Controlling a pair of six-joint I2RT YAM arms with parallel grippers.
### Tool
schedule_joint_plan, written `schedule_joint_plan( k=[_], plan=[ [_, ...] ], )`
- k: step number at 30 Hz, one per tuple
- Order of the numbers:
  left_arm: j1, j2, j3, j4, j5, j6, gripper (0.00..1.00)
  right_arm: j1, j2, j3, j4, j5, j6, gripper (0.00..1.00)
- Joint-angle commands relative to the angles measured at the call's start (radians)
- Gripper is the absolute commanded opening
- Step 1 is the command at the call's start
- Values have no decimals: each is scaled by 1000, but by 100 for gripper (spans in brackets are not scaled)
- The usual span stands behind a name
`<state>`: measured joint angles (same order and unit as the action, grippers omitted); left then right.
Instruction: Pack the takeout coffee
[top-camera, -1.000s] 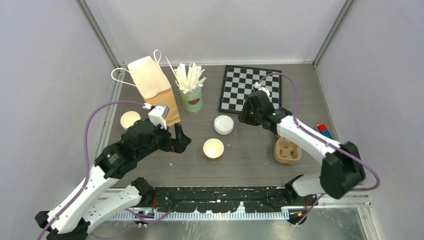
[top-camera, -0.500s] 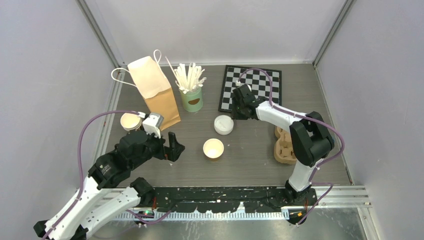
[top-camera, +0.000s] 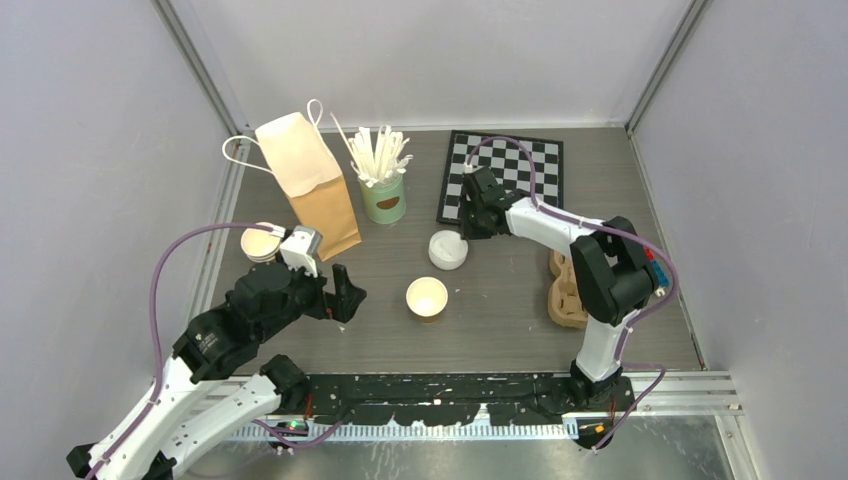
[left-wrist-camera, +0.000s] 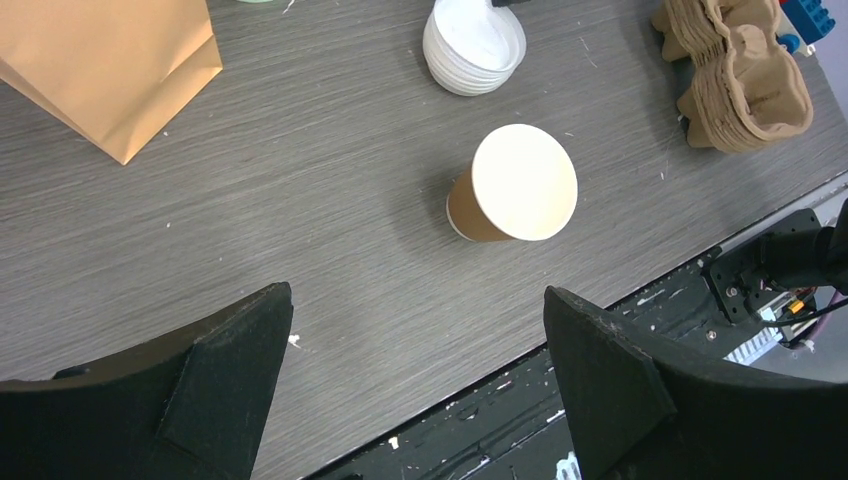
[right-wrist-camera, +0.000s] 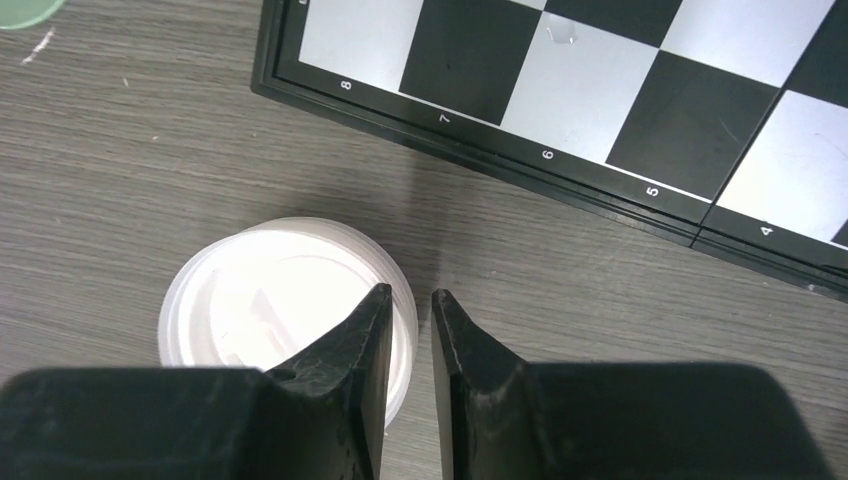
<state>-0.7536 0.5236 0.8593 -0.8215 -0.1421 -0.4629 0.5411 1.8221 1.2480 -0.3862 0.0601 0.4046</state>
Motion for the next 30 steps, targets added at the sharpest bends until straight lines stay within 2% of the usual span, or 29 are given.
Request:
schedule_joint_plan(
  k=[1, 4, 7, 11, 14, 18, 23, 27, 30],
  plan=[
    [-3, 8, -2, 7, -25, 10, 98, 5, 12, 38, -10, -3, -29, 25],
    [-4, 13, 0, 4, -25, 11, 98, 5, 10, 35, -10, -6, -31, 22],
    [-4, 12, 0, 4, -27, 11, 98, 5, -4, 32, -13, -2, -35, 12],
    [-3, 11, 0, 4, -32, 10, 98, 5, -43, 31, -25, -2, -37, 4],
    [-4, 14, 0, 4, -33, 9, 98, 5, -74, 25, -35, -5, -34, 3],
    [-4, 15, 0, 3, -34, 9, 98, 5, -97, 14, -39, -9, -21, 9],
    [-3, 17, 0, 2, -34, 9, 98, 6, -107, 1, -39, -25, -20, 0],
    [-3, 16, 0, 1, -36, 9, 98, 6, -125, -7, -38, -23, -10, 0],
    [-4, 15, 0, 1, -36, 9, 98, 7, -129, -4, -42, -5, -9, 9]
  ],
)
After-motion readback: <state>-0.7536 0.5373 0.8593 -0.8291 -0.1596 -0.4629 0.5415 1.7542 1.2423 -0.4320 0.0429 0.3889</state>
